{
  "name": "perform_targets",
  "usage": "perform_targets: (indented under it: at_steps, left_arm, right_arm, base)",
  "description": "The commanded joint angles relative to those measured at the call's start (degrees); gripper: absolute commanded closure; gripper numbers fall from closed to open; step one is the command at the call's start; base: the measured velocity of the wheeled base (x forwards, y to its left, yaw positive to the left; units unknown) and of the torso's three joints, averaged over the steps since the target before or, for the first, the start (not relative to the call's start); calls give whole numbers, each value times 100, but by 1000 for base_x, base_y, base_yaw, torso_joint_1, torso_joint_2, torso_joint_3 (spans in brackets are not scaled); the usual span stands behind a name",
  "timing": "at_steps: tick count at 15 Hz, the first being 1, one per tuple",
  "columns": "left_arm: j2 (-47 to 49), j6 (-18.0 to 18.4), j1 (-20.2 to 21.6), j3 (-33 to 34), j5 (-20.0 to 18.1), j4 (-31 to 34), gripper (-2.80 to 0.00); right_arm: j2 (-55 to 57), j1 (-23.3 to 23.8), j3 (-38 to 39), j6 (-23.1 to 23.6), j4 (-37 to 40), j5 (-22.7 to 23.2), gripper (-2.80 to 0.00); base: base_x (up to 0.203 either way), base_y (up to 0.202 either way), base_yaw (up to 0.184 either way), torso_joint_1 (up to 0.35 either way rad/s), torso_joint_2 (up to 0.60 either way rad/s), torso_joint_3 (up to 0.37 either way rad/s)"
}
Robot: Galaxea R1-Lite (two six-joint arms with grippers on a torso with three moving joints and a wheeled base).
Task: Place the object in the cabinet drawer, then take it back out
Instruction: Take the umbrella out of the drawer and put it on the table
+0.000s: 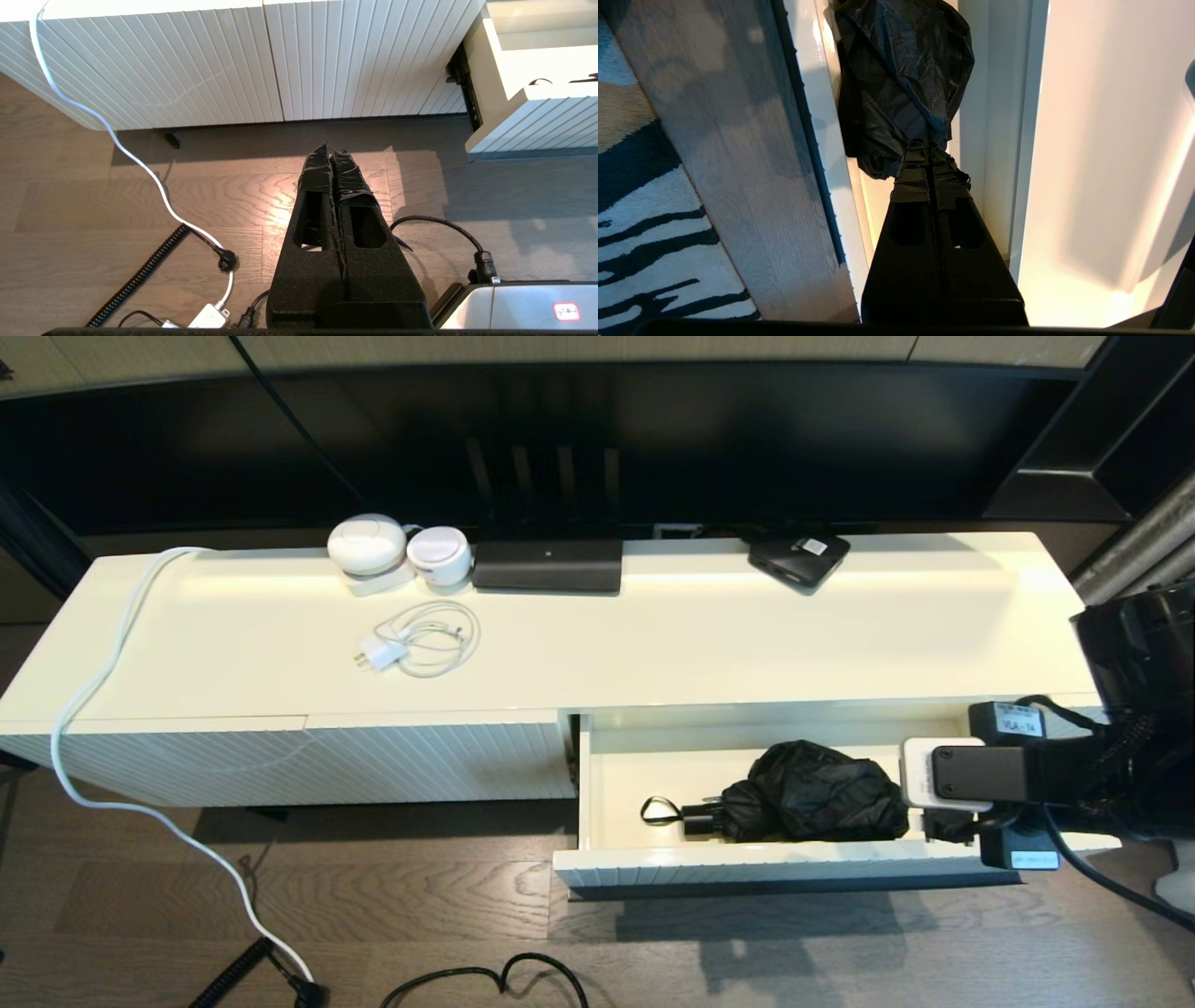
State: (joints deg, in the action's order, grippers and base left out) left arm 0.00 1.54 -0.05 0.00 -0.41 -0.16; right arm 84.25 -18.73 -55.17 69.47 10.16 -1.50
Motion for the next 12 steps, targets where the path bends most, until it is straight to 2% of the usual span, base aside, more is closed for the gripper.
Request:
perform_targets:
  at_steps: [1, 6, 12]
  left_arm:
    - [9, 5, -1, 9, -2, -2, 0]
    - [9, 5, -4, 9, -2, -2, 0]
    - [9, 5, -2, 9, -2, -2, 0]
  right_arm:
    - [521, -39, -113, 31, -126, -84, 0]
    - [1084, -69, -380, 30, -492, -222, 0]
    - [1823, -24, -680, 30, -530, -258, 0]
  base:
    - [0, 0, 0, 0, 0, 0]
    - [0, 0, 0, 0, 0, 0]
    - [0, 0, 0, 0, 0, 0]
